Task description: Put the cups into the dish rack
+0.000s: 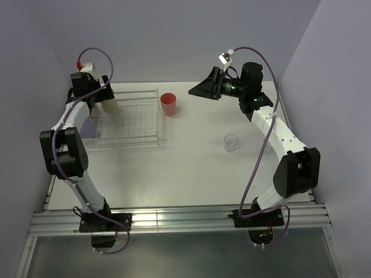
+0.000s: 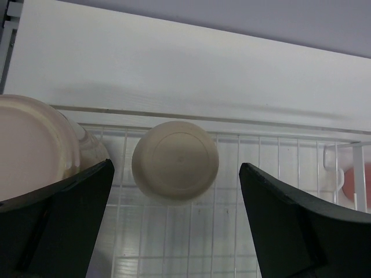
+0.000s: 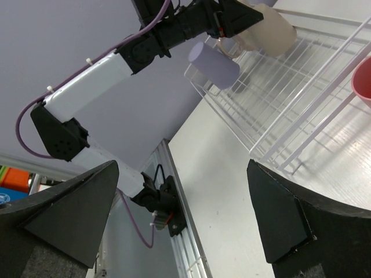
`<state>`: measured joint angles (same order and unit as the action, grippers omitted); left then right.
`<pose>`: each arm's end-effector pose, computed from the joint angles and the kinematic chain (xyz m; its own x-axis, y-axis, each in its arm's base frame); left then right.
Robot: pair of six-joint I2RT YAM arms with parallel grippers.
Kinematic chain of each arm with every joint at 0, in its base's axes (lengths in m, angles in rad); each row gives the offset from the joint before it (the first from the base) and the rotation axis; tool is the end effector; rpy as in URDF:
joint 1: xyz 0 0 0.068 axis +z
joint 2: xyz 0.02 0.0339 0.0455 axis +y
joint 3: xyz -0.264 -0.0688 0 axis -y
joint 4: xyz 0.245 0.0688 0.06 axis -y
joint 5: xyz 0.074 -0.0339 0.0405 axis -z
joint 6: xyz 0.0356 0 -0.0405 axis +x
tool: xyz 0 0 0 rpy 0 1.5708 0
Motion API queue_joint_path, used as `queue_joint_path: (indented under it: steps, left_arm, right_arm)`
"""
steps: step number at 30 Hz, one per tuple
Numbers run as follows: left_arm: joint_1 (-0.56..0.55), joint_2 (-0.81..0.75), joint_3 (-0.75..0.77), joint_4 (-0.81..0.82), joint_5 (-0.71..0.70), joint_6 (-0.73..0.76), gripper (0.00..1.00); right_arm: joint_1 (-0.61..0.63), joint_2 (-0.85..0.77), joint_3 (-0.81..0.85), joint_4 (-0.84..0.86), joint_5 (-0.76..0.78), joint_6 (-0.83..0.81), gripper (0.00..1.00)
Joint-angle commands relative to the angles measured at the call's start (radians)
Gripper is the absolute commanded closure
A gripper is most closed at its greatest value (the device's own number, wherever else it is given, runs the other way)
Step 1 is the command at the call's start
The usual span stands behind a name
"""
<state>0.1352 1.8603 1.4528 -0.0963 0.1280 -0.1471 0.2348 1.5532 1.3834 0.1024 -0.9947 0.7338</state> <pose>0.4364 0.0548 0.2717 -0.4698 -0.2106 -0.8573 -0.0928 0.9775 -0.1893 0.3433 0.1128 0.3889 -0.6785 0.2128 -0.7031 -0.6546 0.2594 0.7101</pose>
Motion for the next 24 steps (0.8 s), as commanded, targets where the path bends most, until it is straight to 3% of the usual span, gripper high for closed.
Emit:
queue_joint_path:
  steps: [1,5,8,11,13,14,16,18,24]
  left_arm:
    - [0.004,-0.091,0.049,-0.033,0.024,0.006,0.01]
    - [0.004,-0.166,0.037,-0.046,0.048,0.007,0.01]
    - [0.004,-0.268,0.027,-0.046,0.071,0.018,0.01]
    - [0.004,-0.377,0.041,-0.052,0.076,0.049,0.01]
    - [0.003,-0.427,0.073,-0.092,0.097,0.082,0.01]
    - [0.003,-0.432,0.096,-0.121,0.104,0.102,0.01]
    - [0.003,-0.45,0.136,-0.195,0.122,0.118,0.01]
    - [0.003,-0.48,0.103,-0.201,0.14,0.124,0.01]
    - [0.003,-0.558,0.012,-0.237,0.182,0.098,0.01]
  right_arm:
    - [-0.008,0.005,0.055,0.02,-0.019,-0.017,0.0]
    - [-0.009,0.004,0.063,0.011,0.001,-0.046,0.0]
    - [-0.008,0.027,0.146,-0.201,0.106,-0.187,0.0]
    - [0.018,0.093,0.311,-0.466,0.373,-0.433,0.02]
    - [0.061,0.158,0.436,-0.574,0.529,-0.657,0.1]
    - [0.11,0.192,0.481,-0.666,0.679,-0.707,0.12]
    - [0.133,0.311,0.627,-0.749,0.757,-0.776,0.18]
    - [0.144,0.425,0.753,-0.842,0.794,-0.786,0.24]
    - [0.202,0.58,0.902,-0.854,0.886,-0.737,0.21]
